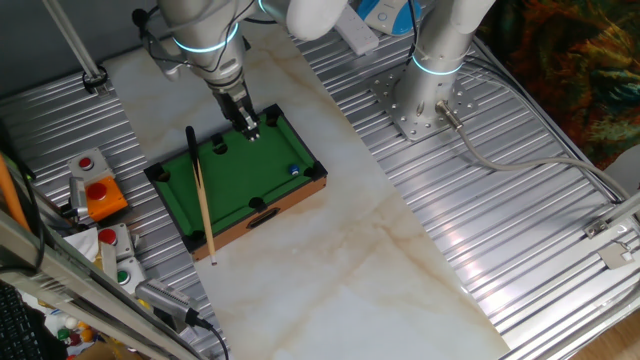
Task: Hit the pool ball
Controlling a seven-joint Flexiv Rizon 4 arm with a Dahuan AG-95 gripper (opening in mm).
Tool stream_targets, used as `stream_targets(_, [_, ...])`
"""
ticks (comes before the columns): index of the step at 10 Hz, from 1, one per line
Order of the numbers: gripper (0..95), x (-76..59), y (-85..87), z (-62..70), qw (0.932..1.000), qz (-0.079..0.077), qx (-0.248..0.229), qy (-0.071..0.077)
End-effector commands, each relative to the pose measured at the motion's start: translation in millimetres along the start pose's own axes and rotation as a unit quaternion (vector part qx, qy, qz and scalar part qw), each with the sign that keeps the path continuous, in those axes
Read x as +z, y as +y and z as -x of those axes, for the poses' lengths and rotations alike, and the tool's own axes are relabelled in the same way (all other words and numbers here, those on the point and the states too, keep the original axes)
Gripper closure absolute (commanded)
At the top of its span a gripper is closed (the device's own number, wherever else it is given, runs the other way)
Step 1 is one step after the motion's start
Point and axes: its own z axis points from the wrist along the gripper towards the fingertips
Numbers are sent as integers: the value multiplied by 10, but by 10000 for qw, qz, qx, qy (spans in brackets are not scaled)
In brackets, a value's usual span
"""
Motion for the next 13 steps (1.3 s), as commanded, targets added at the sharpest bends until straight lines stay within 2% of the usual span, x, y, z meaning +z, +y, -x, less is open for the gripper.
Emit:
stream_targets(1, [950, 0, -2, -9, 10000, -6, -3, -9])
stream_targets(8, [950, -1, -2, -9, 10000, 9, -21, -10])
stream_targets(9, [950, -1, -2, -8, 9998, 38, -198, 3])
stream_targets(10, [950, 3, -3, -5, 9980, 118, -625, 28])
stream_targets(11, [950, 5, -3, -4, 9937, 104, -1112, 26])
stream_targets(12, [950, 5, -3, -2, 9848, 41, -1736, 61])
stream_targets(13, [950, 6, -3, -2, 9780, 69, -2082, 92])
